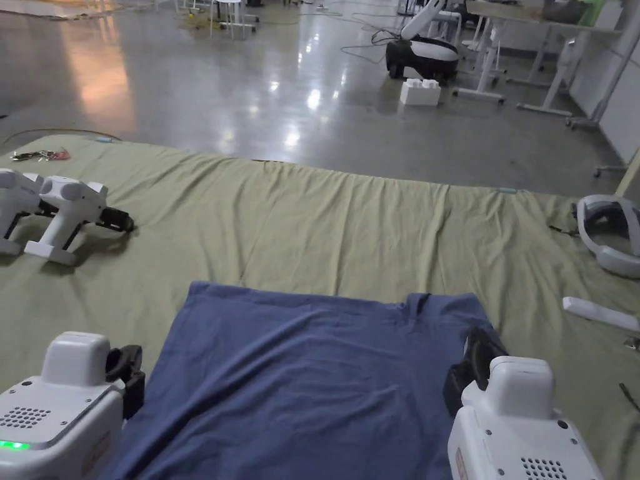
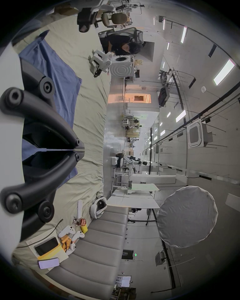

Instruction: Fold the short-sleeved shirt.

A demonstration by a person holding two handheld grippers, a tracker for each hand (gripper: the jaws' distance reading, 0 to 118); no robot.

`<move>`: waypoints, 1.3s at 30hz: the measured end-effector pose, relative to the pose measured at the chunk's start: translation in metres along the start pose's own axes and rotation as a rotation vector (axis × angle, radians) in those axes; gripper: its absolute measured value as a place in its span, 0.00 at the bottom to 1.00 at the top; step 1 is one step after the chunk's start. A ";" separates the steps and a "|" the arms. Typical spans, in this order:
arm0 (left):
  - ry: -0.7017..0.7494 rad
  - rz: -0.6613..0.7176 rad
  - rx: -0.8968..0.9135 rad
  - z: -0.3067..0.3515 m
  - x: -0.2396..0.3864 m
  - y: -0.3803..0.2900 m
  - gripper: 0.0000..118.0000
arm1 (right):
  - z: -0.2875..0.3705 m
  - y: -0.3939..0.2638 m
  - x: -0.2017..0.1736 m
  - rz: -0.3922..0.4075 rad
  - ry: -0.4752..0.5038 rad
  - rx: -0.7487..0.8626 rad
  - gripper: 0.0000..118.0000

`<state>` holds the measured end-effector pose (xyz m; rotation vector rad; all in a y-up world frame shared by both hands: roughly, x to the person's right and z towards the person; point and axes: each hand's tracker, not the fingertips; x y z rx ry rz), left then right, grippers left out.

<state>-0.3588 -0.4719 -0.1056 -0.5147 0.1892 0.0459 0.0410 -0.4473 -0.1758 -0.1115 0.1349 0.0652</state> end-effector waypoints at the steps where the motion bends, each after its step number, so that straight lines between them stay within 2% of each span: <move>1: 0.001 0.006 -0.047 0.003 -0.004 -0.003 0.01 | -0.002 -0.002 0.000 0.001 0.003 -0.013 0.03; 5: -0.046 0.063 -0.329 -0.008 -0.034 -0.029 0.01 | -0.009 -0.012 0.001 0.013 0.020 -0.068 0.03; 7: -0.041 0.076 -0.408 -0.014 -0.043 -0.044 0.03 | -0.010 -0.017 0.001 0.022 0.022 -0.085 0.03; 8: -0.039 0.097 -0.434 -0.016 -0.048 -0.050 0.17 | -0.011 -0.020 0.001 0.027 0.024 -0.100 0.03; 9: -0.032 0.117 -0.460 -0.015 -0.045 -0.052 0.40 | -0.012 -0.022 0.001 0.031 0.023 -0.111 0.03; 10: -0.044 0.148 -0.490 -0.017 -0.046 -0.056 0.45 | -0.013 -0.026 0.001 0.030 0.023 -0.123 0.03; 11: -0.054 0.169 -0.502 -0.021 -0.047 -0.060 0.46 | -0.014 -0.028 0.001 0.028 0.025 -0.134 0.03; 13: -0.026 0.171 -0.529 -0.032 -0.045 -0.066 0.59 | -0.014 -0.033 0.001 0.034 0.026 -0.151 0.03; 16: 0.053 0.112 -0.621 -0.054 -0.036 -0.075 0.59 | -0.013 -0.037 0.003 0.045 0.026 -0.174 0.03; 20: 0.062 0.090 -0.642 -0.074 -0.032 -0.082 0.58 | -0.012 -0.040 0.009 0.050 0.015 -0.196 0.03; 21: 0.073 0.086 -0.637 -0.070 -0.030 -0.079 0.54 | -0.012 -0.040 0.011 0.052 0.009 -0.203 0.03; 22: 0.084 0.074 -0.638 -0.068 -0.026 -0.076 0.46 | -0.011 -0.041 0.014 0.052 0.003 -0.210 0.03; 24: 0.057 0.034 -0.632 -0.067 -0.018 -0.074 0.15 | -0.010 -0.042 0.020 0.050 -0.011 -0.224 0.03; 25: 0.036 0.023 -0.626 -0.067 -0.016 -0.073 0.10 | -0.009 -0.042 0.024 0.048 -0.019 -0.236 0.03; 28: 0.050 -0.076 -0.634 -0.067 -0.007 -0.075 0.08 | -0.007 -0.042 0.039 0.058 -0.067 -0.307 0.03; 29: 0.051 -0.063 -0.626 -0.064 -0.006 -0.075 0.08 | -0.006 -0.042 0.046 0.066 -0.079 -0.339 0.04; 32: 0.053 -0.043 -0.607 -0.056 -0.008 -0.074 0.07 | -0.001 -0.046 0.072 0.033 -0.088 -0.435 0.22; 34: 0.056 -0.035 -0.592 -0.046 -0.003 -0.068 0.07 | 0.001 -0.053 0.091 0.007 -0.082 -0.550 0.44; 35: 0.053 -0.034 -0.588 -0.044 -0.003 -0.067 0.07 | 0.002 -0.059 0.100 -0.008 -0.068 -0.607 0.51; 39: 0.052 -0.012 -0.569 -0.038 -0.003 -0.061 0.07 | 0.008 -0.091 0.126 0.020 -0.054 -0.799 0.53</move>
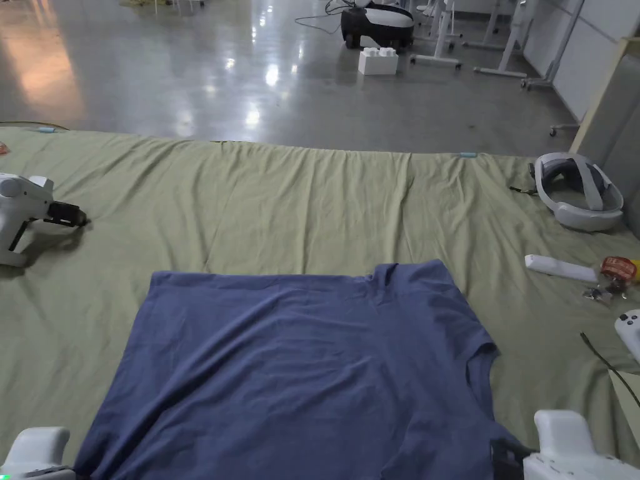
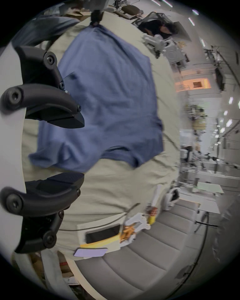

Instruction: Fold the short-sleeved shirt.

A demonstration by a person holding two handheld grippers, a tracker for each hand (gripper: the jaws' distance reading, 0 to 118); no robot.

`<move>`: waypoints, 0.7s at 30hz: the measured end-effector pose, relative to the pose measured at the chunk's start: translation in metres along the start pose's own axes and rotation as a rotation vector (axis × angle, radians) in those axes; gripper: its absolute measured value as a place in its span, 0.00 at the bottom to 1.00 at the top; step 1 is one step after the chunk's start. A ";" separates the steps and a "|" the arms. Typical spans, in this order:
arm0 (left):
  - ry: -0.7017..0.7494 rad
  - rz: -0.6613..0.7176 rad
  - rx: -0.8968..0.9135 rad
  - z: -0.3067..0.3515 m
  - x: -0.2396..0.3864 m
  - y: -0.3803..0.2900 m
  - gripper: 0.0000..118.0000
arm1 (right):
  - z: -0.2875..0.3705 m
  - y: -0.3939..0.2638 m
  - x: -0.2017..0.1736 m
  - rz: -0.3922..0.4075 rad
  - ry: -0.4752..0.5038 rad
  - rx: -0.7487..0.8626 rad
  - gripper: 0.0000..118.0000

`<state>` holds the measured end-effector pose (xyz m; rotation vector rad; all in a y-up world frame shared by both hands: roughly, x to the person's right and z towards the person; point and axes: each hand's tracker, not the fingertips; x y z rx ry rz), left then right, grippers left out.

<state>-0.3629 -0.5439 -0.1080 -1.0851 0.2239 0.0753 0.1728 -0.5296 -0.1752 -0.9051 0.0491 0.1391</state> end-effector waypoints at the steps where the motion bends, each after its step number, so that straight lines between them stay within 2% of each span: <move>1: 0.001 0.003 0.004 0.002 0.000 0.000 0.07 | -0.005 -0.008 0.004 -0.002 0.011 -0.037 0.53; 6: -0.003 0.003 0.008 0.002 0.002 0.003 0.07 | -0.032 -0.038 0.010 -0.020 0.057 -0.184 0.53; 8: -0.002 -0.003 0.005 0.002 0.003 0.003 0.07 | -0.044 -0.044 0.007 -0.022 0.044 -0.200 0.49; 11: -0.005 -0.002 0.000 -0.001 0.001 0.004 0.07 | -0.049 -0.046 0.005 -0.044 0.060 -0.193 0.29; 12: -0.006 -0.001 0.000 -0.001 0.001 0.004 0.07 | -0.048 -0.043 0.003 -0.039 0.067 -0.194 0.13; 15: -0.012 0.002 0.003 -0.003 -0.001 0.004 0.07 | -0.041 -0.039 -0.001 -0.020 0.077 -0.190 0.08; 17: -0.018 0.010 0.013 0.001 -0.002 0.004 0.07 | -0.032 -0.038 -0.002 0.018 0.072 -0.186 0.08; 21: -0.035 0.024 0.077 0.016 -0.006 0.011 0.07 | -0.006 -0.024 -0.003 0.022 0.061 -0.127 0.07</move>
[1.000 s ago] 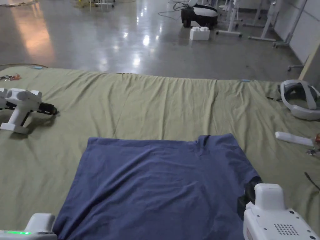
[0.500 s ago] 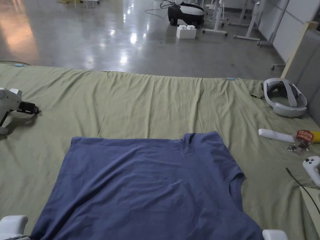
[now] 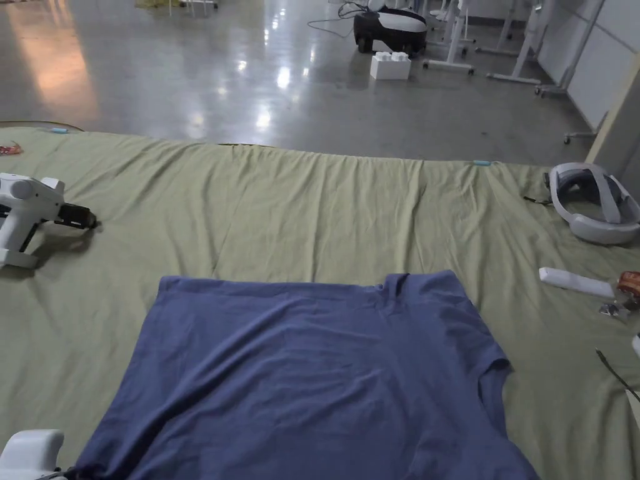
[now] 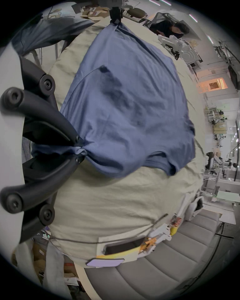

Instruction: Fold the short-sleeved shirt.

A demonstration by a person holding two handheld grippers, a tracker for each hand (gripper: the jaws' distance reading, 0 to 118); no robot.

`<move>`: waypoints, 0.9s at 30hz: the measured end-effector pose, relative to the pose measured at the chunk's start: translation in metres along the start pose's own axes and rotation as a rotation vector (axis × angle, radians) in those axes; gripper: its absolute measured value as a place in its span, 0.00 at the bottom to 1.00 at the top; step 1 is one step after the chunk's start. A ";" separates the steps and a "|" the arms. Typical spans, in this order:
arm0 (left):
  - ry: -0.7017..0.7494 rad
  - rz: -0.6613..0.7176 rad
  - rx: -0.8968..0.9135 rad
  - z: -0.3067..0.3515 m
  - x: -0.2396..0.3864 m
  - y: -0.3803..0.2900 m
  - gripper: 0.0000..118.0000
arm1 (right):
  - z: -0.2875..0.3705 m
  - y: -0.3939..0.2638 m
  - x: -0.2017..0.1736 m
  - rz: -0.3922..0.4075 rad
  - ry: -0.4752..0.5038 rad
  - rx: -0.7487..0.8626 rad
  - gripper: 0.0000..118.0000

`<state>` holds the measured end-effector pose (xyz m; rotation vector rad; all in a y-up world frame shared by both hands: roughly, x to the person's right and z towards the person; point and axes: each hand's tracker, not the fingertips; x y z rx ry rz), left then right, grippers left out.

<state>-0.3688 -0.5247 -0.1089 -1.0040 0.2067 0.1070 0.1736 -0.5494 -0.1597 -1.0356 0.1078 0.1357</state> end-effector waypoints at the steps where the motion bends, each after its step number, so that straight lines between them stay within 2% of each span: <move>1: -0.017 0.007 0.043 0.004 -0.002 0.005 0.07 | 0.007 0.007 -0.001 0.008 -0.003 0.016 0.07; 5: -0.021 0.016 0.090 0.010 -0.002 0.035 0.07 | 0.025 0.041 -0.005 0.009 -0.014 0.097 0.07; 9: -0.013 0.004 0.111 -0.002 -0.001 0.070 0.07 | 0.014 0.083 -0.002 0.003 -0.018 0.117 0.07; 21: -0.014 0.096 0.038 -0.089 -0.002 0.143 0.07 | -0.084 0.172 0.006 -0.085 -0.013 0.108 0.08; 27: -0.031 0.143 -0.007 -0.117 -0.004 0.154 0.07 | -0.118 0.186 0.001 -0.045 -0.028 0.070 0.09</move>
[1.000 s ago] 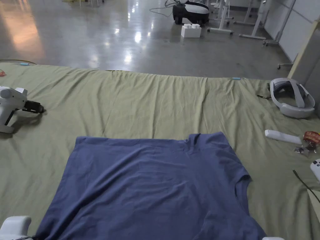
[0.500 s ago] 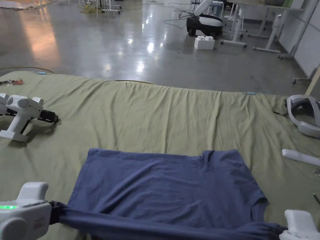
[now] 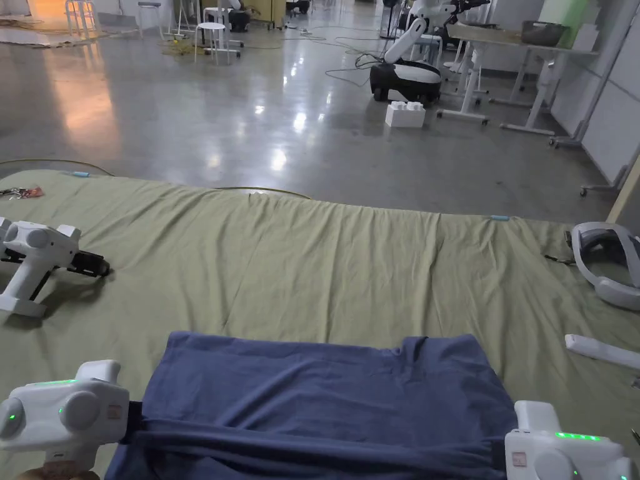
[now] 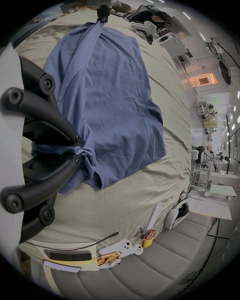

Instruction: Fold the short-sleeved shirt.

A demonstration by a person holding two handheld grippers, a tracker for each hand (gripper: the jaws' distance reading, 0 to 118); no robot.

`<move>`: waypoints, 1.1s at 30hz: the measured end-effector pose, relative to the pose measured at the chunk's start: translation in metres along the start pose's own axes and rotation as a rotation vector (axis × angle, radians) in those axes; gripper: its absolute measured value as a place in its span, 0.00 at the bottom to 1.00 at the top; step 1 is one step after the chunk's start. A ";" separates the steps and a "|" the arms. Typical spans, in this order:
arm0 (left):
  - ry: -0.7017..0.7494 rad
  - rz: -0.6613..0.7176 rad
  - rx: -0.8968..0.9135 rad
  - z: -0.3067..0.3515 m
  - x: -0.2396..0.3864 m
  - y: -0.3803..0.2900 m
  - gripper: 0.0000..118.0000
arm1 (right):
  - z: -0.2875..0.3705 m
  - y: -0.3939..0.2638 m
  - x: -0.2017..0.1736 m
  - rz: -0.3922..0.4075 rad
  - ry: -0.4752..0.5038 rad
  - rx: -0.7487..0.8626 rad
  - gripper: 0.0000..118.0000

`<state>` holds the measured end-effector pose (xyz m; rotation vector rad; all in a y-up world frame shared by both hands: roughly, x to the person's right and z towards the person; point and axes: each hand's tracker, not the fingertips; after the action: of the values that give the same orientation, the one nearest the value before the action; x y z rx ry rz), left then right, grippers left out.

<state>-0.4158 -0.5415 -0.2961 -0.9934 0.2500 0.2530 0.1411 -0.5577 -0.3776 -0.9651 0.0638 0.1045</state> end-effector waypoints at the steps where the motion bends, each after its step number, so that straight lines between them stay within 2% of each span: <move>1: 0.000 0.002 -0.005 -0.003 0.001 0.001 0.07 | -0.003 0.000 -0.001 0.018 -0.008 -0.003 0.09; 3: -0.001 -0.006 -0.003 -0.003 0.004 0.001 0.09 | -0.003 -0.003 -0.002 0.034 -0.021 0.010 0.15; 4: 0.010 -0.025 0.007 -0.001 0.007 0.000 0.15 | 0.001 -0.004 -0.003 0.045 -0.037 0.032 0.19; 6: 0.008 -0.054 0.048 0.008 0.012 -0.003 0.36 | 0.016 -0.005 -0.004 0.039 -0.049 0.117 0.24; 8: -0.024 -0.078 0.100 0.020 0.018 -0.005 0.45 | 0.041 -0.008 -0.010 0.023 -0.043 0.216 0.36; 9: -0.024 -0.087 0.126 0.025 0.022 -0.007 0.48 | 0.049 -0.009 -0.012 0.015 -0.034 0.255 0.45; 14: -0.064 -0.162 0.356 0.076 0.054 -0.026 0.48 | 0.096 -0.015 -0.035 0.017 0.003 0.482 0.45; 17: -0.077 -0.175 0.524 0.107 0.072 -0.048 0.46 | 0.126 -0.029 -0.057 0.025 -0.009 0.630 0.44; 19: -0.056 -0.186 0.624 0.128 0.082 -0.065 0.33 | 0.143 -0.040 -0.070 0.029 -0.021 0.724 0.42; 20: -0.052 -0.183 0.687 0.138 0.087 -0.075 0.27 | 0.151 -0.045 -0.076 0.028 -0.019 0.762 0.39; 22: -0.045 -0.190 0.752 0.141 0.080 -0.084 0.24 | 0.165 -0.056 -0.084 0.025 0.007 0.827 0.21; 25: -0.044 -0.195 0.814 0.153 0.079 -0.099 0.10 | 0.178 -0.071 -0.097 0.011 -0.013 0.876 0.11; 26: -0.018 -0.195 0.835 0.152 0.075 -0.102 0.04 | 0.180 -0.075 -0.099 0.010 0.007 0.886 0.10; 28: -0.020 -0.195 0.848 0.155 0.071 -0.107 0.02 | 0.183 -0.080 -0.105 -0.001 -0.008 0.906 0.05; 33: 0.005 -0.176 0.802 0.151 0.052 -0.111 0.01 | 0.185 -0.083 -0.105 -0.006 0.001 0.910 0.05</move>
<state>-0.3168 -0.4666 -0.1463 -0.2176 0.2368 -0.0222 0.0478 -0.4581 -0.1942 -0.0562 0.0972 0.0582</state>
